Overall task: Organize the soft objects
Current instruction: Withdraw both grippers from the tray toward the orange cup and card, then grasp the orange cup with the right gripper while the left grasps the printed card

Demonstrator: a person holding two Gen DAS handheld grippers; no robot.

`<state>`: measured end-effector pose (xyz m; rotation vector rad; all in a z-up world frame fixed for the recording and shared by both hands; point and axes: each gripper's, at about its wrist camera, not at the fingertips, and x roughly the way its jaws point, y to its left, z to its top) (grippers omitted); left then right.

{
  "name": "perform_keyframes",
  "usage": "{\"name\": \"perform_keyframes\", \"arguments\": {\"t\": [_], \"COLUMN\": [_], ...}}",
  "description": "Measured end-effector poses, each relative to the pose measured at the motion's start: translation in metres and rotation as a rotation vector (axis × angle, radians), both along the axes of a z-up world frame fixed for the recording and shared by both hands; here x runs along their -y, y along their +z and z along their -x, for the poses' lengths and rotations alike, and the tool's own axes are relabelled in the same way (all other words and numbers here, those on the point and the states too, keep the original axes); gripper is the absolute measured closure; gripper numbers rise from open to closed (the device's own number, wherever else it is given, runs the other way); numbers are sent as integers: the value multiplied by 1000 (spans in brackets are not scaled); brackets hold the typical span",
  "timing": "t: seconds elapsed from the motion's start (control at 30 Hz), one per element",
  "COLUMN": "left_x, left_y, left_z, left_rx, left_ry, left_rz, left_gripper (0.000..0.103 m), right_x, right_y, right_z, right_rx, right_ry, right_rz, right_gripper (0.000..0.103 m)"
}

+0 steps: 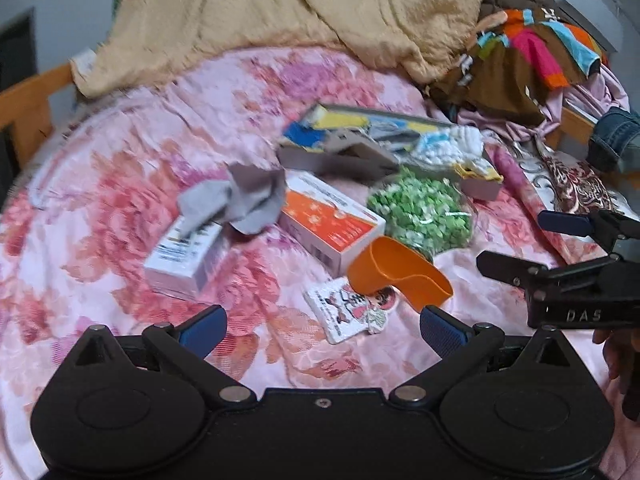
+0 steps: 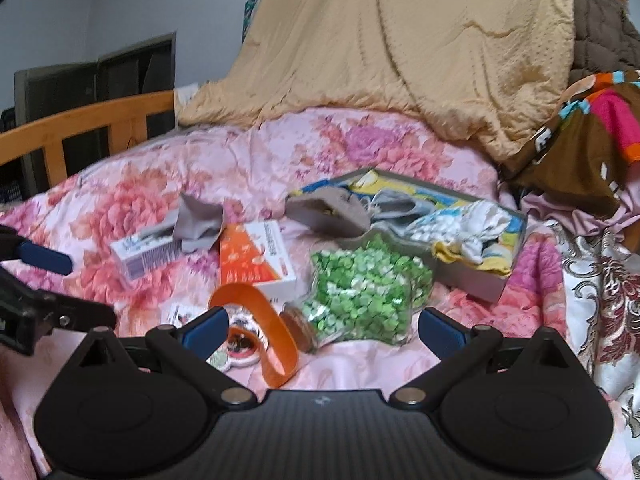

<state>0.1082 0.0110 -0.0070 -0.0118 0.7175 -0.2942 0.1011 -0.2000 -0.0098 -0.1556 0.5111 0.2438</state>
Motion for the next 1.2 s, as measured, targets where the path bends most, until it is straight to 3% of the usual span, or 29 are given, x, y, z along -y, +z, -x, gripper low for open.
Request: {"name": "perform_keyframes", "arguments": {"t": [0.3, 0.4, 0.6, 0.9, 1.07, 1.2], "left_x": [2, 7, 7, 4, 6, 3], "left_y": [-24, -33, -48, -57, -60, -60], "left_z": [-22, -27, -47, -63, -66, -68], "left_rx": [-78, -91, -124, -129, -141, -134], "left_ry": [-60, -115, -136, -158, -166, -155], "left_rz": [110, 119, 129, 136, 133, 157], "left_gripper": [1, 1, 5, 23, 40, 47], "right_x": [5, 6, 1, -2, -1, 1], "right_y": [-14, -20, -39, -45, -47, -45], "right_z": [-28, -43, -64, -75, -82, -79], "right_rx": [-162, -228, -314, -318, -342, -346], "right_ry": [61, 128, 194, 233, 212, 192], "right_rz": [-1, -11, 14, -47, -107, -113], "right_gripper": [1, 6, 18, 50, 76, 82]}}
